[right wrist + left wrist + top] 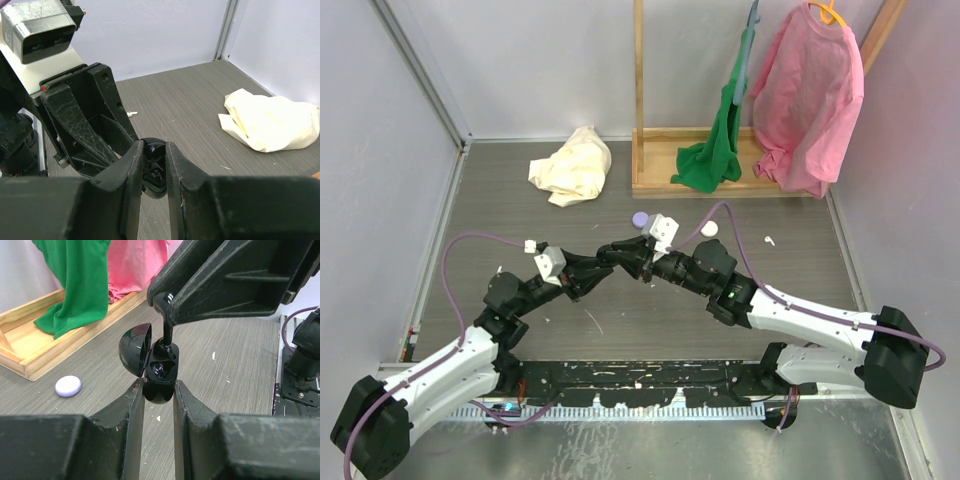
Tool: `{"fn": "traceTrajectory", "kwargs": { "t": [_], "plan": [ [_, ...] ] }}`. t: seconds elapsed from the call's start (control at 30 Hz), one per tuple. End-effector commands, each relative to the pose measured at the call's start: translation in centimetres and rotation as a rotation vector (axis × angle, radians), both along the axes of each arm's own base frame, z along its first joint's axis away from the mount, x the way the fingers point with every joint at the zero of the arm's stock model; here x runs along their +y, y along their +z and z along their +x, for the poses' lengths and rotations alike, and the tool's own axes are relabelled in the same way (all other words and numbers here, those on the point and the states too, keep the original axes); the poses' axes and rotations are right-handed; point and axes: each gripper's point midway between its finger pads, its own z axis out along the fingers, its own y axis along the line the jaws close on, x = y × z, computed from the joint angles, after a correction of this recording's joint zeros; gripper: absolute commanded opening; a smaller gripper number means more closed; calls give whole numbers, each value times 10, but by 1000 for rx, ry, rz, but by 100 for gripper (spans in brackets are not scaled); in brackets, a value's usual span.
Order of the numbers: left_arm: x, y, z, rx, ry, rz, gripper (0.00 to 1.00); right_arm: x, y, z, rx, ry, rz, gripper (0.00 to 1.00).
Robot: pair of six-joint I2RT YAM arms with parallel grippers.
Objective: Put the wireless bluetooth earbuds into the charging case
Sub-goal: Place the earbud in the charging case.
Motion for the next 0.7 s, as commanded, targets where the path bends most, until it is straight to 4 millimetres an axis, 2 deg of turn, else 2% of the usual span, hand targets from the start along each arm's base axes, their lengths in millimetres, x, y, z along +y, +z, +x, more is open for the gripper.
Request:
{"fn": "traceTrajectory", "kwargs": {
  "t": [0.0,0.67],
  "plan": [
    [2,40,-3,-103,-5,-81,0,5,20,-5,-48,32,60,15],
    [7,46,0,-98,30,-109,0,13,6,-6,-21,53,25,15]
  ]
}}
